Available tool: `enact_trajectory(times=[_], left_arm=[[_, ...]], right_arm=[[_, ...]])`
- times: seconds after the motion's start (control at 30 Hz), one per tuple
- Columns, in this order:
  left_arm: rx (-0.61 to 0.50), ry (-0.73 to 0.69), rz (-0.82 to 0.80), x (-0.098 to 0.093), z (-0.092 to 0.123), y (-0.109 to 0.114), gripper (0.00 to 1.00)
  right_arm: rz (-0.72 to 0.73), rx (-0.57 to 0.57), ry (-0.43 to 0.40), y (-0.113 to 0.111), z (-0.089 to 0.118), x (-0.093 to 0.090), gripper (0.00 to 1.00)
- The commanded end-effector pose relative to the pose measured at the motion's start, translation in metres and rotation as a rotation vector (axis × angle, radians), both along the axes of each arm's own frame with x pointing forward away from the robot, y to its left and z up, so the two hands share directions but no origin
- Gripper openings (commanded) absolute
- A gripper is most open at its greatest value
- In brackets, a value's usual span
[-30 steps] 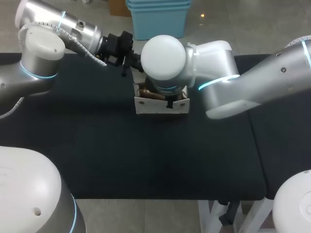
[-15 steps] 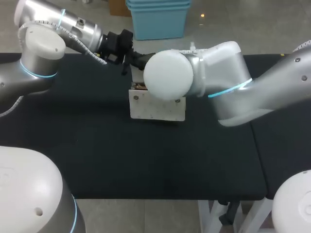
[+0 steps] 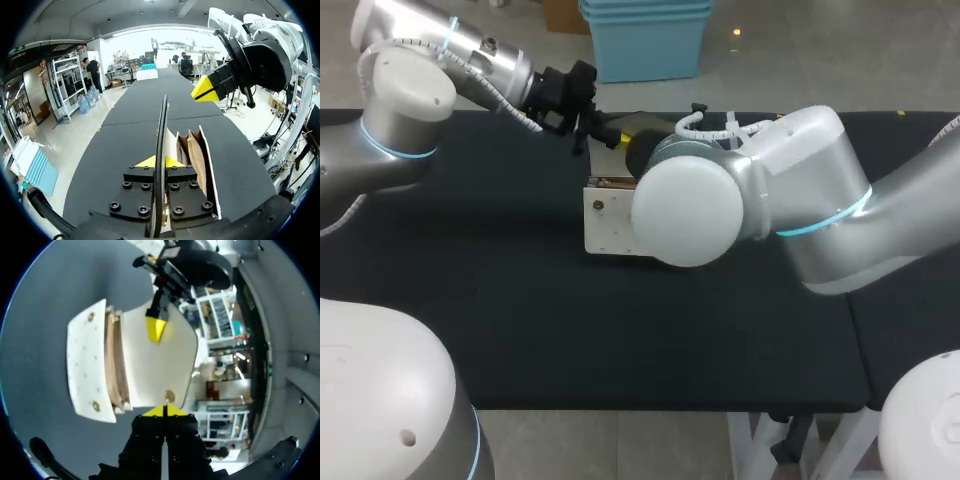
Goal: Pick up the bag, open it, inspect its contents, close it, and place it on the opposite side
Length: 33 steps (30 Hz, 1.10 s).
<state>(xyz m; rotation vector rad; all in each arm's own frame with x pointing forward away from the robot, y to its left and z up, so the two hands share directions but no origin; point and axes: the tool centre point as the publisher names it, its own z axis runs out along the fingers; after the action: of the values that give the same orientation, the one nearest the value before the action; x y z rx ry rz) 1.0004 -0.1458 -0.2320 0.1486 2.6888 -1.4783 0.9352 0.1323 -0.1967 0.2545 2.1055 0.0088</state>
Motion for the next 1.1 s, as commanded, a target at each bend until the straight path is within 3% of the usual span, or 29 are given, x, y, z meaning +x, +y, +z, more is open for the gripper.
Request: enact_trajectory(times=[0.03, 0.23, 0.63, 0.8, 0.9, 1.03, 1.1], left_arm=[[-0.002, -0.007, 0.002, 0.017, -0.013, -0.007, 0.00], [0.041, -0.010, 0.014, 0.032, -0.029, -0.008, 0.00], [0.039, -0.056, -0.012, 0.038, -0.069, -0.002, 0.00], [0.037, -0.108, -0.042, 0.038, -0.080, -0.005, 0.00], [0.035, -0.117, -0.050, 0.038, -0.084, -0.007, 0.00], [0.034, -0.122, -0.060, 0.039, -0.088, -0.008, 0.00], [0.039, -0.126, -0.059, 0.039, -0.089, -0.007, 0.00]], right_arm=[[0.004, 0.002, -0.016, -0.003, -0.007, -0.010, 0.00], [0.004, 0.002, 0.006, -0.002, -0.017, -0.013, 0.00], [0.015, -0.002, 0.029, 0.001, -0.042, -0.016, 0.00], [0.017, -0.003, 0.034, 0.002, -0.055, -0.030, 0.00], [0.017, 0.002, 0.001, 0.003, -0.065, -0.039, 0.00], [-0.015, -0.091, -0.115, 0.008, -0.082, -0.045, 0.00], [-0.019, -0.134, -0.120, 0.009, -0.089, -0.042, 0.00]])
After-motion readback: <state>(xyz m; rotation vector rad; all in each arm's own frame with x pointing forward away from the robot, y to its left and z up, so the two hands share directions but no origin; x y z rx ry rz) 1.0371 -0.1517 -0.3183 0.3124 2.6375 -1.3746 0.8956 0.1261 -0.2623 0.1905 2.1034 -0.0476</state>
